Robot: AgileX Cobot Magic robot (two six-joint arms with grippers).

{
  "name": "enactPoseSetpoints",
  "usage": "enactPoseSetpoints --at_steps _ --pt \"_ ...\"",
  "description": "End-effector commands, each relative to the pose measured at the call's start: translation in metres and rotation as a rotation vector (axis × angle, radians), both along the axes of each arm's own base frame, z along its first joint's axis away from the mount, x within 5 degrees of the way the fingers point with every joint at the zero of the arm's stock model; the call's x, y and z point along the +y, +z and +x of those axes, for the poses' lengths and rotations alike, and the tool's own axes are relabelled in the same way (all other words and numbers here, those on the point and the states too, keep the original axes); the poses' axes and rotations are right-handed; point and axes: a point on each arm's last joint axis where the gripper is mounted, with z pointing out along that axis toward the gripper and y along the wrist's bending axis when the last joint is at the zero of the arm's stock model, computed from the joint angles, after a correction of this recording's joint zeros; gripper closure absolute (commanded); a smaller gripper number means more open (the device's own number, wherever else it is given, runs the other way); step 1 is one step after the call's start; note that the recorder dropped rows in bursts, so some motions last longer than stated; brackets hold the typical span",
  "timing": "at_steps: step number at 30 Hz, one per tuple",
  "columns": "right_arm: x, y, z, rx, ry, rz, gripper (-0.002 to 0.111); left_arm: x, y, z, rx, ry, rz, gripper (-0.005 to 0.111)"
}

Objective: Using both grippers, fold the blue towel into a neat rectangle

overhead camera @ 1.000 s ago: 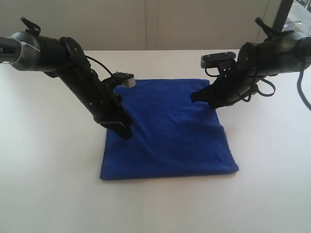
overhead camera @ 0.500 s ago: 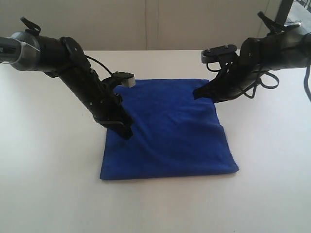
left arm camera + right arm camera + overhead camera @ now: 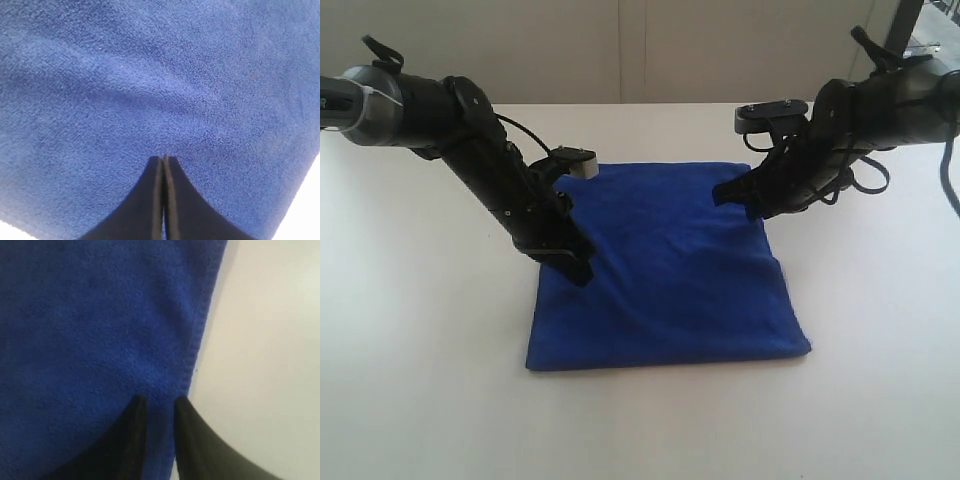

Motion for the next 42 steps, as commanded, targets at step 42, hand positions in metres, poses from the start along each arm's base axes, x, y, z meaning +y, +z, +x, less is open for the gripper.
enactPoseSetpoints --at_steps 42 --pt "-0.004 -0.008 0.002 -0.006 0.091 -0.089 0.091 0.0 -0.007 -0.004 0.031 -0.01 0.006 0.107"
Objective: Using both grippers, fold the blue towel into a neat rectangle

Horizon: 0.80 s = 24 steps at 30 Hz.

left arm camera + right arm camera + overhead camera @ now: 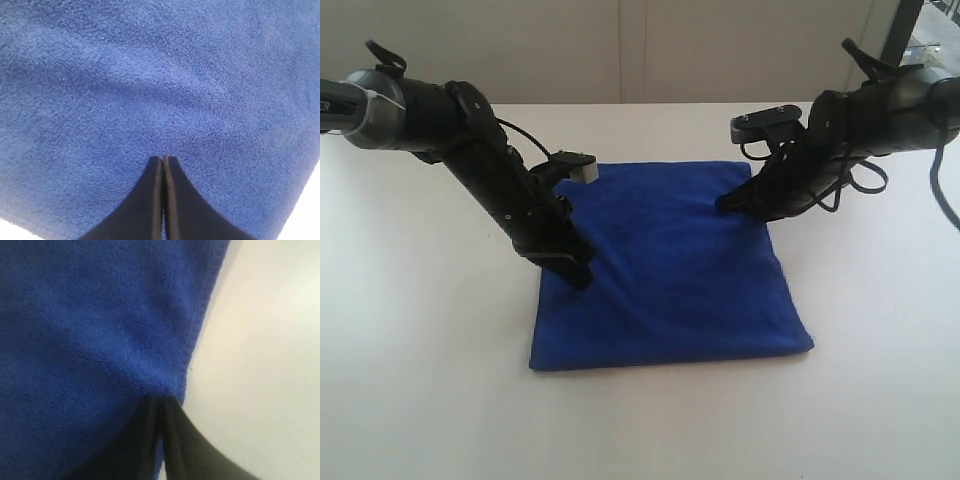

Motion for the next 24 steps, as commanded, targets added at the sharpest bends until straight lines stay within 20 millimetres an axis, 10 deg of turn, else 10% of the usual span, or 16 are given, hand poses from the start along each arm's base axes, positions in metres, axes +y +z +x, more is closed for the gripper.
enactPoseSetpoints --at_steps 1,8,13,24 --pt "-0.002 0.001 -0.001 0.016 0.013 -0.013 0.082 0.0 -0.002 -0.003 0.022 -0.013 0.001 0.107" --pt "-0.001 0.044 -0.002 -0.085 0.0 0.009 0.084 0.0 0.004 -0.003 0.008 -0.012 -0.005 0.107" --pt "-0.001 0.043 -0.007 -0.027 0.005 0.008 0.107 0.002 0.022 -0.004 -0.048 -0.021 -0.005 0.107" --pt "-0.001 0.046 -0.026 0.114 0.016 0.008 0.108 0.005 0.057 -0.014 -0.089 -0.032 -0.034 0.107"
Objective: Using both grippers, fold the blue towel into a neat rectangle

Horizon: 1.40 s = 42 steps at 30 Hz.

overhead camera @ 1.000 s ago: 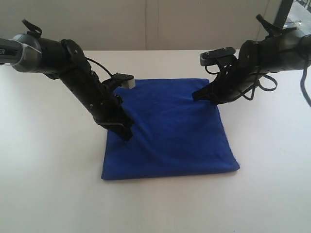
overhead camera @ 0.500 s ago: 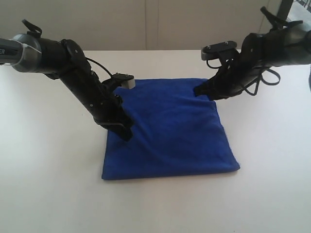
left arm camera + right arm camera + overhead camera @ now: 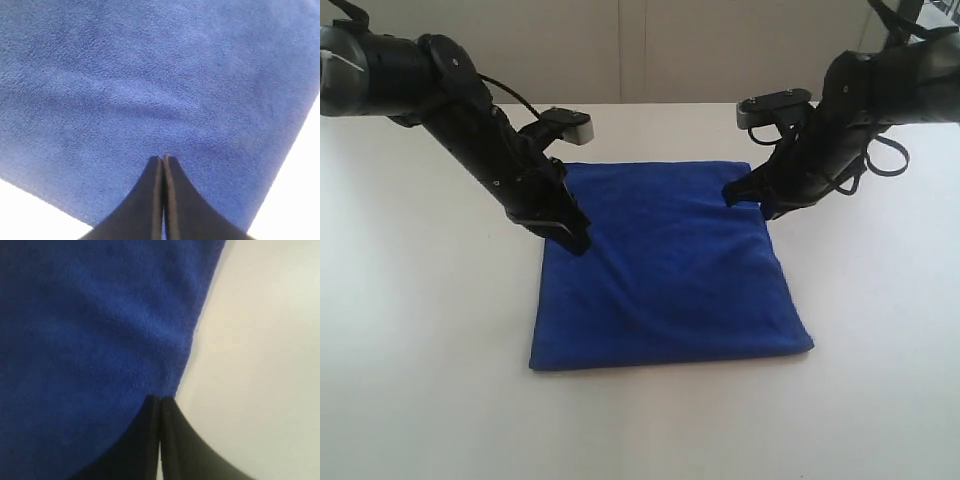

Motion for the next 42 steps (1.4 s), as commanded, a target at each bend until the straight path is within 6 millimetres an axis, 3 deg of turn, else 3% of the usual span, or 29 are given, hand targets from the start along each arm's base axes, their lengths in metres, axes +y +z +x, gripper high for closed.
enactPoseSetpoints --at_steps 1,6,15,22,28,31,38,42 --pt "-0.002 0.011 -0.013 0.03 -0.002 0.008 0.108 0.001 0.013 -0.011 0.041 -0.019 -0.017 0.107" --pt "-0.002 0.022 -0.034 0.022 -0.013 0.029 0.108 -0.009 0.014 -0.031 0.081 -0.039 -0.028 0.107" --pt "0.005 0.036 -0.074 -0.014 -0.002 0.048 0.108 -0.032 -0.019 -0.083 0.094 -0.113 0.045 0.107" --pt "0.011 0.043 -0.092 -0.045 0.016 0.053 0.108 -0.022 -0.041 -0.095 0.121 -0.091 0.11 0.107" --pt "0.01 0.04 -0.096 -0.047 0.016 0.052 0.108 -0.015 -0.049 -0.097 0.115 -0.074 0.158 0.107" --pt "0.01 0.04 -0.096 -0.047 0.016 0.052 0.108 -0.015 -0.044 -0.098 0.11 -0.069 0.155 0.107" --pt "0.01 0.041 -0.096 -0.053 0.015 0.052 0.108 -0.007 -0.008 -0.098 -0.029 -0.052 0.135 0.107" --pt "0.01 0.041 -0.095 -0.056 0.015 0.052 0.108 -0.006 -0.006 -0.096 -0.054 -0.033 0.148 0.107"
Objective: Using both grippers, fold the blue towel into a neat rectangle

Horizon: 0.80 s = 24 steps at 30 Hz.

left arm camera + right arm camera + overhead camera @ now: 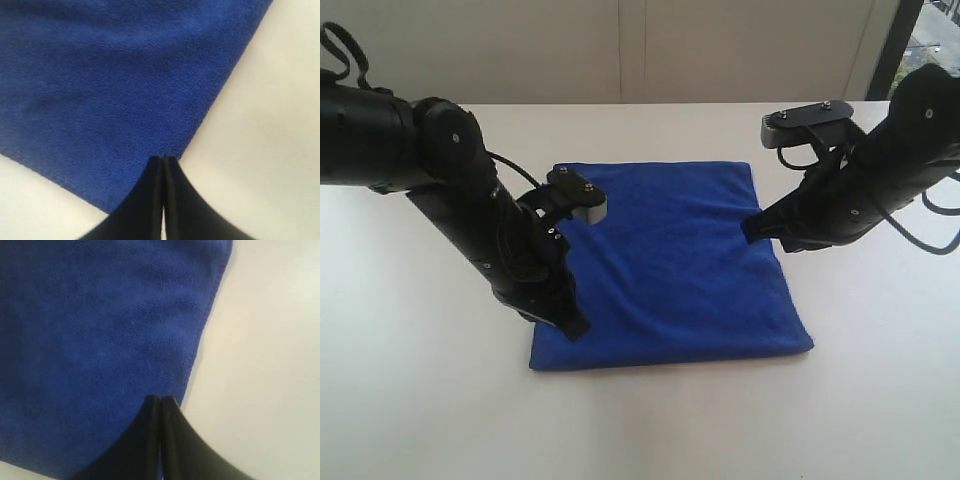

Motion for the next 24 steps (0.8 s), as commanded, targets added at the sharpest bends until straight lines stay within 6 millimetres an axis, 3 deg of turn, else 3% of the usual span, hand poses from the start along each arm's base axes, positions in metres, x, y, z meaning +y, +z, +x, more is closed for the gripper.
enactPoseSetpoints --at_steps 1,9,24 --pt "0.001 0.003 -0.001 -0.02 0.001 0.006 0.108 0.002 0.0 0.0 -0.007 0.008 0.024 0.107" --pt "0.001 0.003 -0.001 -0.02 0.001 0.006 0.108 0.007 -0.035 -0.002 0.045 -0.006 0.107 0.107" --pt "0.001 0.003 0.0 -0.024 0.0 0.006 0.108 0.019 -0.04 -0.002 0.05 -0.033 0.239 0.107"
